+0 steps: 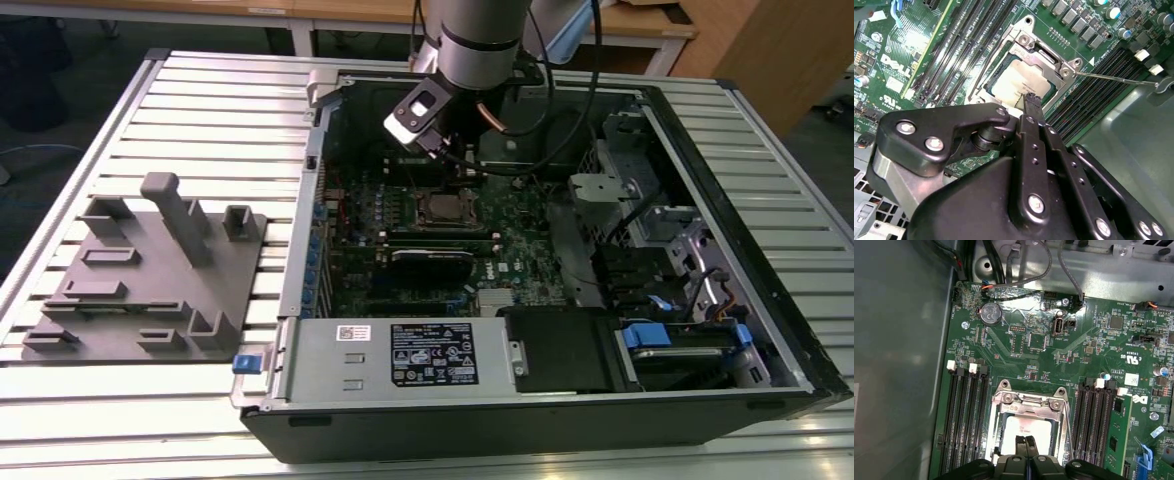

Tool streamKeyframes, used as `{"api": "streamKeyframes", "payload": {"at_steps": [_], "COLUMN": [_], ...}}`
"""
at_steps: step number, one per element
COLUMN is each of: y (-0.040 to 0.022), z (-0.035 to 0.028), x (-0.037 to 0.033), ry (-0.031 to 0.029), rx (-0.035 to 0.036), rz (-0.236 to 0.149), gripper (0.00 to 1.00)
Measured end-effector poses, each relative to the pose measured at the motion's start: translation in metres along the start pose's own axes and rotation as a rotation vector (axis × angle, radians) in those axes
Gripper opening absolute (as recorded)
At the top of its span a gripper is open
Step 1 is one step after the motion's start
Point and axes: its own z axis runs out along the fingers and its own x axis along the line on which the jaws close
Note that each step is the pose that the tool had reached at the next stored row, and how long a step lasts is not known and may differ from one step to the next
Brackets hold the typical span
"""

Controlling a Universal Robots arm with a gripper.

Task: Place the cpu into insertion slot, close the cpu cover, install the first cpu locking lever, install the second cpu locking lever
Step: 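Close the cpu cover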

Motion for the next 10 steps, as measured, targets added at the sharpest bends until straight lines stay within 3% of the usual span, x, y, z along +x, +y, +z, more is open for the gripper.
{"api": "streamKeyframes", "payload": {"at_steps": [10], "y": [0.0], "z": [0.0], "x": [0.0], "ry": [-0.0001], "rx": [0.0003], "rz": [-0.01], "gripper": [0.11]}}
